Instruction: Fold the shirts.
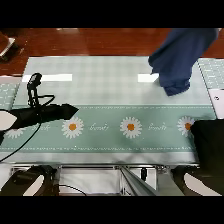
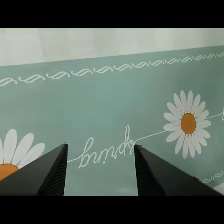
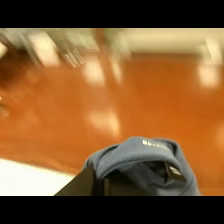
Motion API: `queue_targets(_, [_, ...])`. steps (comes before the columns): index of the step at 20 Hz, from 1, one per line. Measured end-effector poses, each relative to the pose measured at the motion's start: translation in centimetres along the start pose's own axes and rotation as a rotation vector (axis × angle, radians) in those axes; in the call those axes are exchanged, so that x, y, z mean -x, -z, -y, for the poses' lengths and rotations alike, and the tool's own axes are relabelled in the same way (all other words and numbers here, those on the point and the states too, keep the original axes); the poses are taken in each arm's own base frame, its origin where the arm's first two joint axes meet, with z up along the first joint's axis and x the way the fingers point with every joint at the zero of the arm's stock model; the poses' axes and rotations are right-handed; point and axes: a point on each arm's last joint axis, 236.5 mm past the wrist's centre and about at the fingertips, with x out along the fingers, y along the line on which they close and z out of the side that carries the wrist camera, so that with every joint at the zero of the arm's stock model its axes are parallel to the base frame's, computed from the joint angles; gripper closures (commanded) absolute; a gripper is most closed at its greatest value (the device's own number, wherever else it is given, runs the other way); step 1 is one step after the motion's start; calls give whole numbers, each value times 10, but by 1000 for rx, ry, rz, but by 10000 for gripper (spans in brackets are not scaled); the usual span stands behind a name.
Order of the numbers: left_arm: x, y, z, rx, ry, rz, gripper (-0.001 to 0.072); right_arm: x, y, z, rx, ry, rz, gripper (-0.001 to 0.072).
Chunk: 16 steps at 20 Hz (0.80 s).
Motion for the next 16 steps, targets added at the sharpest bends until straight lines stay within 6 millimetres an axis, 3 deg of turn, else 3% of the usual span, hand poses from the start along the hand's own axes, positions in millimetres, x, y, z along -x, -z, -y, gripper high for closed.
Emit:
queue_targets(2, [-1,-1,0,11,4,20,201,26,-24,-39,51,-75,47,691])
queue_targets(4, [-1,-1,-1,14,6,30,201,43,-29,-72,80,-148,46,691])
queue_targets(7, [-1,-5,-2,19,3,55,201,44,8,-111,83,-262,-91,691])
queue_targets(9, [-1,-8,-2,21,3,67,201,27,59,-139,51,-349,-237,691])
queue_targets(13, [-1,-9,-3,22,1,75,201,-10,211,-210,-26,-495,-590,690])
queue_targets(15, [-1,-9,-3,22,1,75,201,-24,285,-232,-81,-500,-727,683])
queue_targets(16, [-1,-9,-3,22,1,74,201,-30,313,-238,-107,-489,-779,573])
